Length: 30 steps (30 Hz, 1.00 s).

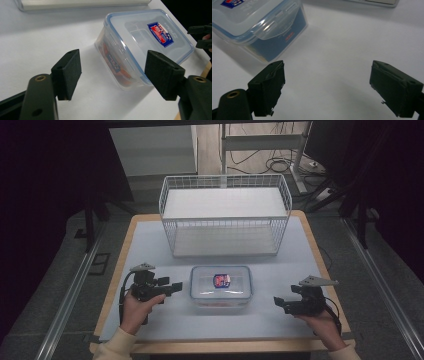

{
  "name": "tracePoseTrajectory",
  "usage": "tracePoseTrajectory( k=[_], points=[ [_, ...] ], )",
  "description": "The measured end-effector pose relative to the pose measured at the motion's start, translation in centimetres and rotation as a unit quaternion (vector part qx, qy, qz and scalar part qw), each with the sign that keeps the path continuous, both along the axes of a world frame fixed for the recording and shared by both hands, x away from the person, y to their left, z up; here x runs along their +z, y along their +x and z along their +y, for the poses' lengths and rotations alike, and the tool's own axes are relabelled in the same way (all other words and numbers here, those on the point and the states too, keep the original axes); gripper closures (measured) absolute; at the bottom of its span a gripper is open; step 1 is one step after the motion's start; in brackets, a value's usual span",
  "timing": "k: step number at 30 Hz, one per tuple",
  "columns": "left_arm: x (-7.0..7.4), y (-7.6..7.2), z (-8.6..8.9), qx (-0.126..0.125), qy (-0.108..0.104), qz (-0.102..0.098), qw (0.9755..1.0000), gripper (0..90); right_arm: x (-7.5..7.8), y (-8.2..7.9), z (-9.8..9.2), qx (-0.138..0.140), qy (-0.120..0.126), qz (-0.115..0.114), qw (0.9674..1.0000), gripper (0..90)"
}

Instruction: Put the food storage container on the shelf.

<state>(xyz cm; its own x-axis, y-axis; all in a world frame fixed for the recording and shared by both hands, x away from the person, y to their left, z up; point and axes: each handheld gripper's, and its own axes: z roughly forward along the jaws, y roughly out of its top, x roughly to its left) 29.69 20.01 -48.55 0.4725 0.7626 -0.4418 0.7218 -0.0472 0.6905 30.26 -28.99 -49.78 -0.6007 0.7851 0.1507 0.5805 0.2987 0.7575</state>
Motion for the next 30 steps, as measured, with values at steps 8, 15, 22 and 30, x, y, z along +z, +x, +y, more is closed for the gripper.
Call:
tracePoseTrajectory(
  k=[8,15,22,30],
  points=[
    [-0.3,0.6,-0.3,-0.005,-0.015,0.023,0.9996,26.8,0.0,0.0,0.5,0.005,0.001,-0.001,1.0000,12.5],
    [-0.7,1.6,-1.2,-0.009,-0.026,0.042,0.9988,24.1,-0.1,0.0,0.7,0.013,-0.001,0.000,0.9999,12.5],
    [-1.2,2.4,-2.2,-0.019,-0.031,0.058,0.9976,21.8,-0.1,0.0,0.6,0.011,-0.002,-0.005,0.9999,12.6],
    [-2.1,3.6,-3.6,-0.040,-0.049,0.089,0.9941,19.7,-0.1,0.0,0.5,0.011,-0.003,-0.005,0.9999,12.6]
  ],
)
